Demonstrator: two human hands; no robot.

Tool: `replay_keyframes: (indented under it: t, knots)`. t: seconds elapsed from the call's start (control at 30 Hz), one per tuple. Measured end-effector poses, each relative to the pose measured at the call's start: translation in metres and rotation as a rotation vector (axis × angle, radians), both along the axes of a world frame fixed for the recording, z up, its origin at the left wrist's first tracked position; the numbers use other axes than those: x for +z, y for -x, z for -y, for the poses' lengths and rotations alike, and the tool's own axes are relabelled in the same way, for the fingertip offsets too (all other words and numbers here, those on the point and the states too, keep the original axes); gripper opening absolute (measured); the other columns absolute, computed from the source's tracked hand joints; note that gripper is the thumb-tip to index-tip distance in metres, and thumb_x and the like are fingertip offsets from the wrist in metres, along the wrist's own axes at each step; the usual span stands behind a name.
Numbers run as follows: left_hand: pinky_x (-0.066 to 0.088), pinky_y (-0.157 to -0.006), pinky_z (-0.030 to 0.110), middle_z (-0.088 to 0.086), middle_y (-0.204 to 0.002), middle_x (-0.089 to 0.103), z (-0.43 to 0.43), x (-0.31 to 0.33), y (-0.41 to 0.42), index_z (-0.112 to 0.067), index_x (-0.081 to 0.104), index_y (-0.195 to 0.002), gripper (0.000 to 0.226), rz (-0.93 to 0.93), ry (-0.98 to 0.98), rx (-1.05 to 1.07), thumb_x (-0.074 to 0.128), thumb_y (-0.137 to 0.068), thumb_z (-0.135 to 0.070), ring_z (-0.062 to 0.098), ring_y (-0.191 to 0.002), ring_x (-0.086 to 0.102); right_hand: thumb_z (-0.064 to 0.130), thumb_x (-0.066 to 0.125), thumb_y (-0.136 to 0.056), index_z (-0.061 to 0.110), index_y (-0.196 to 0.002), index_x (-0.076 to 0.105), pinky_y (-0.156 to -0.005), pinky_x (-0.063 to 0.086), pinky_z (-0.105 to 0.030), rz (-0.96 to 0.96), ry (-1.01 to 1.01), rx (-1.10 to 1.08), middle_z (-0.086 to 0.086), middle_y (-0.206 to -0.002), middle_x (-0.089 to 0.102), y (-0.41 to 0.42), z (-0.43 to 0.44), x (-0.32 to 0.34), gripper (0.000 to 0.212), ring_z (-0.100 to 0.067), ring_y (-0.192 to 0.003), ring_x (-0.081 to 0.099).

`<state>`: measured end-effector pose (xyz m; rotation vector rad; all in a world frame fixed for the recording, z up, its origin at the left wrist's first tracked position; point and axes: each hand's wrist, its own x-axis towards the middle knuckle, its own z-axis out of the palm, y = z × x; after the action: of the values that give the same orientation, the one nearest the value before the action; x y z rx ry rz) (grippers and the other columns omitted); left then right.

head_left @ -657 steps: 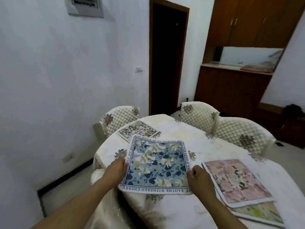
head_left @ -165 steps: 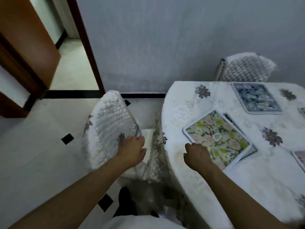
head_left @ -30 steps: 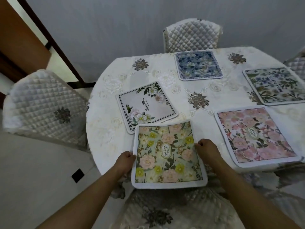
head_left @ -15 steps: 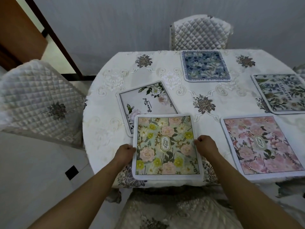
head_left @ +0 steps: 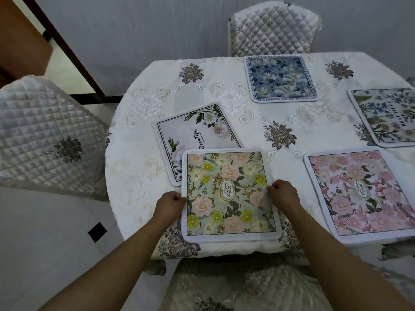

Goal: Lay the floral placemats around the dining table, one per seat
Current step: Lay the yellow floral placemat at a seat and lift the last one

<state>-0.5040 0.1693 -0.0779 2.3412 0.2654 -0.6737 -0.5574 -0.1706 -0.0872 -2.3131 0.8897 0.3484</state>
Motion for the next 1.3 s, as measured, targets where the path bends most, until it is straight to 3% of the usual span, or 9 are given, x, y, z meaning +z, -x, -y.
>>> replay_keyframes:
  t: [0.23, 0.33, 0.47, 0.67, 0.83, 0.93, 1.07, 1.17, 1.3]
  knots:
    - [0.034, -0.052, 0.027, 0.005, -0.065, 0.058, 0.001, -0.006, 0.01, -0.013, 0.052, -0.069, 0.028, 0.045, -0.084, -0.118, 0.06, -0.091, -0.03, 0.017, -0.06, 0.052, 0.021, 0.056, -0.091, 0.007, -0.068, 0.049, -0.052, 0.029, -0.028, 0.069, 0.008, -0.027, -0.004, -0.062, 0.05, 0.012, 0.0, -0.005, 0.028, -0.017, -0.057, 0.045]
    - [0.035, -0.053, 0.028, 0.007, -0.067, 0.06, 0.002, -0.008, 0.009, -0.014, 0.052, -0.069, 0.028, 0.053, -0.097, -0.129, 0.06, -0.09, -0.03, 0.018, -0.061, 0.053, 0.023, 0.054, -0.093, 0.006, -0.074, 0.05, -0.052, 0.028, -0.029, 0.083, 0.023, -0.011, -0.002, -0.064, 0.05, 0.015, -0.003, -0.007, 0.026, -0.023, -0.063, 0.048]
    - [0.036, -0.053, 0.03, 0.003, -0.063, 0.056, 0.006, -0.007, 0.011, -0.017, 0.048, -0.065, 0.03, 0.052, -0.143, -0.125, 0.06, -0.088, -0.031, 0.021, -0.062, 0.054, 0.027, 0.061, -0.09, 0.008, -0.081, 0.048, -0.056, 0.035, -0.032, 0.13, 0.046, -0.022, -0.005, -0.069, 0.053, 0.02, -0.007, -0.009, 0.025, -0.026, -0.066, 0.051]
    - [0.038, -0.056, 0.029, 0.004, -0.065, 0.06, 0.009, -0.007, 0.006, -0.015, 0.052, -0.067, 0.028, 0.032, -0.152, -0.12, 0.061, -0.088, -0.031, 0.025, -0.068, 0.06, 0.025, 0.066, -0.088, 0.009, -0.079, 0.047, -0.055, 0.032, -0.032, 0.153, 0.05, -0.043, -0.006, -0.068, 0.052, 0.019, -0.008, -0.01, 0.027, -0.024, -0.063, 0.049]
    - [0.039, -0.059, 0.031, 0.009, -0.082, 0.061, 0.011, -0.011, 0.01, -0.008, 0.053, -0.088, 0.022, 0.066, -0.169, -0.141, 0.057, -0.089, -0.03, 0.03, -0.078, 0.059, 0.023, 0.066, -0.087, 0.006, -0.079, 0.049, -0.058, 0.032, -0.032, 0.148, 0.041, -0.048, -0.01, -0.071, 0.055, 0.018, -0.008, -0.009, 0.025, -0.027, -0.066, 0.049]
    - [0.034, -0.052, 0.029, 0.005, -0.071, 0.057, 0.008, -0.011, 0.003, -0.009, 0.05, -0.079, 0.025, 0.069, -0.12, -0.067, 0.063, -0.085, -0.03, 0.024, -0.067, 0.056, 0.022, 0.065, -0.088, 0.006, -0.08, 0.049, -0.059, 0.032, -0.032, 0.137, 0.029, -0.052, -0.01, -0.072, 0.054, 0.017, -0.009, -0.007, 0.024, -0.026, -0.067, 0.049]
    - [0.032, -0.047, 0.025, 0.003, -0.053, 0.05, 0.004, -0.005, -0.029, -0.009, 0.054, -0.063, 0.036, 0.1, -0.026, 0.217, 0.063, -0.087, -0.035, 0.026, -0.055, 0.055, 0.023, 0.065, -0.089, 0.006, -0.082, 0.05, -0.06, 0.032, -0.032, 0.106, 0.025, -0.041, -0.012, -0.076, 0.056, 0.015, -0.008, -0.005, 0.024, -0.027, -0.07, 0.05]
    - [0.041, -0.055, 0.028, 0.017, -0.078, 0.066, 0.005, -0.002, -0.066, 0.004, 0.066, -0.084, 0.042, 0.065, 0.04, 0.428, 0.067, -0.084, -0.038, 0.034, -0.079, 0.066, 0.023, 0.065, -0.089, 0.007, -0.081, 0.048, -0.061, 0.032, -0.032, 0.076, 0.019, -0.044, -0.013, -0.078, 0.056, 0.013, -0.007, -0.004, 0.025, -0.027, -0.072, 0.05]
    - [0.053, -0.085, 0.038, 0.023, -0.118, 0.065, 0.016, -0.001, -0.106, 0.007, 0.062, -0.114, 0.07, 0.006, -0.003, 0.46, 0.077, -0.072, -0.047, 0.036, -0.109, 0.061, 0.022, 0.065, -0.089, 0.006, -0.082, 0.047, -0.06, 0.031, -0.031, 0.064, 0.026, -0.041, -0.014, -0.08, 0.055, 0.011, -0.008, -0.004, 0.024, -0.026, -0.072, 0.049]
